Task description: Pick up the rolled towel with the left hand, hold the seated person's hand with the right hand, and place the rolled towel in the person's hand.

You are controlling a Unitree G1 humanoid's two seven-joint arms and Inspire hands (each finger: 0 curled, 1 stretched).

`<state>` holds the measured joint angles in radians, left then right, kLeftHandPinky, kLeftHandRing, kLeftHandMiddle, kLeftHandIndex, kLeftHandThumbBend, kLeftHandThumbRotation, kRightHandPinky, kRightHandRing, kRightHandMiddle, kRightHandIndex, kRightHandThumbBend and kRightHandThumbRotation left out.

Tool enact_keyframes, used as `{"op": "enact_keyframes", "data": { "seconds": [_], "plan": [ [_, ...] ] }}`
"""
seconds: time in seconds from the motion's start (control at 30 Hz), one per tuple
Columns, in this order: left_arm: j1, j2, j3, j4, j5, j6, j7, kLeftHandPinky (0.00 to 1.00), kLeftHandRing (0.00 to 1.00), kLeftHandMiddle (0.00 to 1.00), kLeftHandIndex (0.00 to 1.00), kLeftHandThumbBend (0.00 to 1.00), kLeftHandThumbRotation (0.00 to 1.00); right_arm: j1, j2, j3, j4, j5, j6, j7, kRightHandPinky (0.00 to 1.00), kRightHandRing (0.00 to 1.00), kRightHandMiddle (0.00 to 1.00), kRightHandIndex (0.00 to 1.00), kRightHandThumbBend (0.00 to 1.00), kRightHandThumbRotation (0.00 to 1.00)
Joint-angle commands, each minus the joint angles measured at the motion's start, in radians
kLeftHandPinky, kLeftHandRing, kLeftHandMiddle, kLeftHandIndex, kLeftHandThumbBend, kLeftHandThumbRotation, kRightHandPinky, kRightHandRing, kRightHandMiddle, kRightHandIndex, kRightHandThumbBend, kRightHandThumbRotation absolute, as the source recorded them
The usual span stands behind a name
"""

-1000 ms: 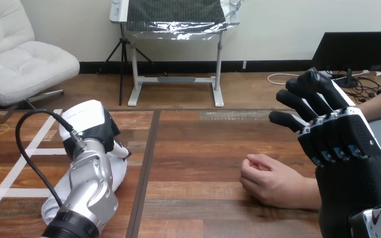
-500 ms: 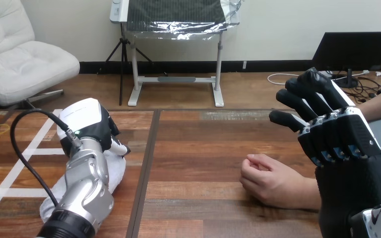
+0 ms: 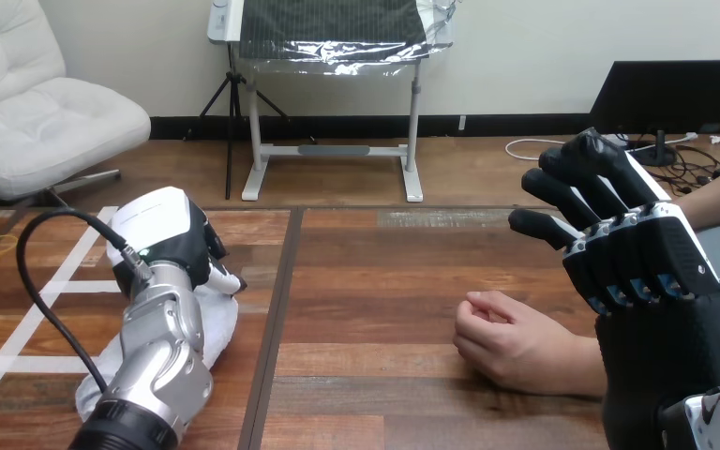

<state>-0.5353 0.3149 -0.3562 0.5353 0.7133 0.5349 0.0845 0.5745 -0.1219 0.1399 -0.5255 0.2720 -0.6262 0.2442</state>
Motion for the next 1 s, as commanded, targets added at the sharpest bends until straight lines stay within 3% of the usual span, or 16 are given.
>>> {"op": "enact_keyframes", "data": {
  "seconds": [0.0, 0.87, 0.97],
  "plan": [
    [-0.013, 0.014, 0.019, -0.058, 0.002, -0.013, 0.027, 0.26, 0.35, 0.41, 0.42, 0.68, 0.00, -0.047, 0.003, -0.010, -0.037, -0.001, -0.003, -0.001, 0.78, 0.86, 0.86, 0.86, 0.87, 1.00],
    [0.001, -0.002, 0.061, -0.082, -0.037, -0.034, 0.040, 0.22, 0.30, 0.38, 0.41, 0.69, 0.00, -0.043, 0.006, -0.009, -0.038, -0.005, -0.003, -0.004, 0.78, 0.86, 0.86, 0.85, 0.88, 1.00],
    [-0.001, -0.006, 0.061, -0.094, -0.043, -0.012, 0.024, 0.20, 0.28, 0.37, 0.41, 0.71, 0.00, -0.044, 0.006, -0.010, -0.036, -0.006, -0.005, -0.004, 0.79, 0.86, 0.86, 0.86, 0.88, 1.00]
  ]
}}
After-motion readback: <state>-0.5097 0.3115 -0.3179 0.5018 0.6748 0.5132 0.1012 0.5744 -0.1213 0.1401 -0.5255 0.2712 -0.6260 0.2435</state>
